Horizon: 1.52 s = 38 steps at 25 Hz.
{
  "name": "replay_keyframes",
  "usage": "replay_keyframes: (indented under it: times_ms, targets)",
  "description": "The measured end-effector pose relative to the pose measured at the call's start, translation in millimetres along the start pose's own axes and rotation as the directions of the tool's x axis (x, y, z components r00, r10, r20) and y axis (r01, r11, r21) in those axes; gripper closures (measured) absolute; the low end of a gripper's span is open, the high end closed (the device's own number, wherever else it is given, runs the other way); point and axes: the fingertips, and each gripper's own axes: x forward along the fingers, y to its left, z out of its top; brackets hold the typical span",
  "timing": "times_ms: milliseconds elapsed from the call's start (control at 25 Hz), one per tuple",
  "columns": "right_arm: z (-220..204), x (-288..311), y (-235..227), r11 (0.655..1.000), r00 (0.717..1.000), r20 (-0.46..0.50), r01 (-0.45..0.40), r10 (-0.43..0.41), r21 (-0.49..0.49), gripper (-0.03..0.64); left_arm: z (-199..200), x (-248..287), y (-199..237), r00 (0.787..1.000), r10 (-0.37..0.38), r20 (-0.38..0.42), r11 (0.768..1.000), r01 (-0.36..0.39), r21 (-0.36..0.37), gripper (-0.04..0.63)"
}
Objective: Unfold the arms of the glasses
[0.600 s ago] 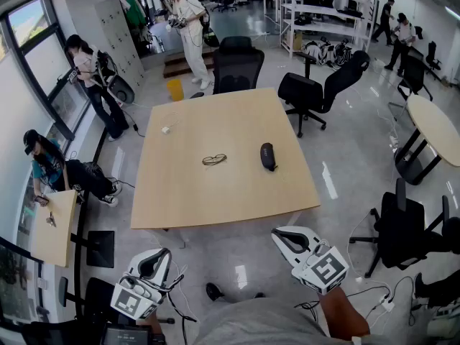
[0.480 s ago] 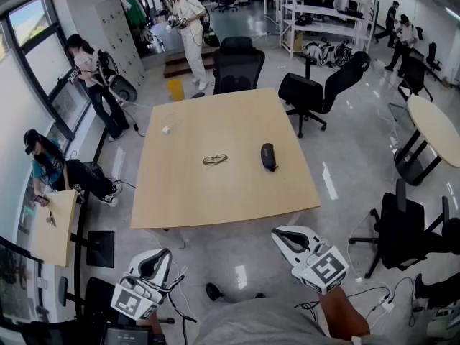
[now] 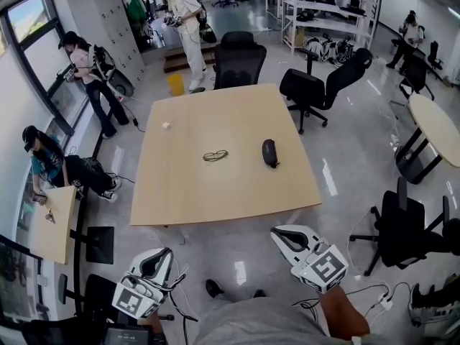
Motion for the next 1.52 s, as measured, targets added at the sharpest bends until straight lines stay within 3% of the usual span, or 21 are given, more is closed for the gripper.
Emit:
replay_keyframes:
  times_ms: [320,840,1120,1240,1520]
  targets:
    - [-4,15,-5,0.995,0.999,0.031,-0.034,0.031,0.089,0.609,-18,17,8,1.0,-0.008,-0.023,0.999,0.007,-0.052,0.578]
    - [-26,42,-14,0.982,0.997,-0.02,-0.066,0.071,0.175,0.609,-34,63,9,0.994,-0.106,-0.035,0.991,0.102,-0.089,0.578]
    - [-45,69,-12,0.974,0.991,-0.083,-0.082,0.102,0.213,0.609,-61,79,13,0.989,-0.138,-0.049,0.98,0.13,-0.149,0.578]
    - [-30,85,-17,0.978,0.994,-0.06,-0.074,0.087,0.196,0.609,-58,85,28,0.988,-0.155,-0.029,0.976,0.148,-0.161,0.578]
    - [4,109,-39,0.988,1.0,-0.019,0.003,0.0,0.151,0.609,-36,76,72,0.985,-0.17,-0.001,0.98,0.169,-0.106,0.578]
